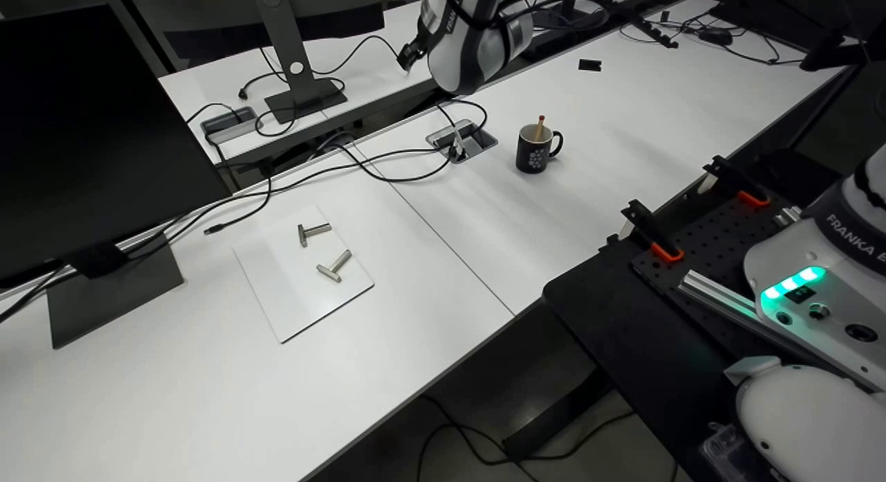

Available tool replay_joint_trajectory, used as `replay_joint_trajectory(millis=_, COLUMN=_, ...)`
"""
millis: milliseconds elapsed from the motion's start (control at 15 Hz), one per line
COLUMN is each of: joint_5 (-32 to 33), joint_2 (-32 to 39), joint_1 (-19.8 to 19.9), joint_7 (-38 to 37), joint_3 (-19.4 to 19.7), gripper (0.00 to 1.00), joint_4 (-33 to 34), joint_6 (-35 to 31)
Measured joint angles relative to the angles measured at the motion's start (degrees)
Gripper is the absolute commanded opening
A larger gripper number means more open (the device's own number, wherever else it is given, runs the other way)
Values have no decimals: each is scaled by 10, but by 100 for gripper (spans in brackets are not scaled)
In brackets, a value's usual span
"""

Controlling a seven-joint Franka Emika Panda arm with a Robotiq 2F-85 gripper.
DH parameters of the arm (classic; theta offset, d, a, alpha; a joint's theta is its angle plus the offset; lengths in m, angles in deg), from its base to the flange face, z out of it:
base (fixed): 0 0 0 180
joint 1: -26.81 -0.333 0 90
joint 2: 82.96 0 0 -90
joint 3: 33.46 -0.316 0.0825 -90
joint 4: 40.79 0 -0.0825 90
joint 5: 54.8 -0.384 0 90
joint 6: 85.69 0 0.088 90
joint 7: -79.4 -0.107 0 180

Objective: Put the marker into the black cup.

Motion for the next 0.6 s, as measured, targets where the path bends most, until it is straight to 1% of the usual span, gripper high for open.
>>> replay_joint_trajectory(millis=133, joint_5=4, joint_2=-13, joint_1=41, joint_7=10, joint_3=-33, gripper=100, joint_4=14, joint_6=2)
replay_joint_trajectory(millis=200, joint_5=3, joint_2=-15, joint_1=53, joint_7=11, joint_3=-38, gripper=100, joint_4=15, joint_6=2)
replay_joint_trajectory(millis=333, joint_5=0, joint_2=-15, joint_1=65, joint_7=11, joint_3=-36, gripper=100, joint_4=15, joint_6=2)
replay_joint_trajectory(millis=467, joint_5=0, joint_2=-15, joint_1=68, joint_7=12, joint_3=-30, gripper=100, joint_4=15, joint_6=2)
replay_joint_trajectory(millis=600, joint_5=7, joint_2=-18, joint_1=74, joint_7=21, joint_3=-37, gripper=100, joint_4=25, joint_6=1)
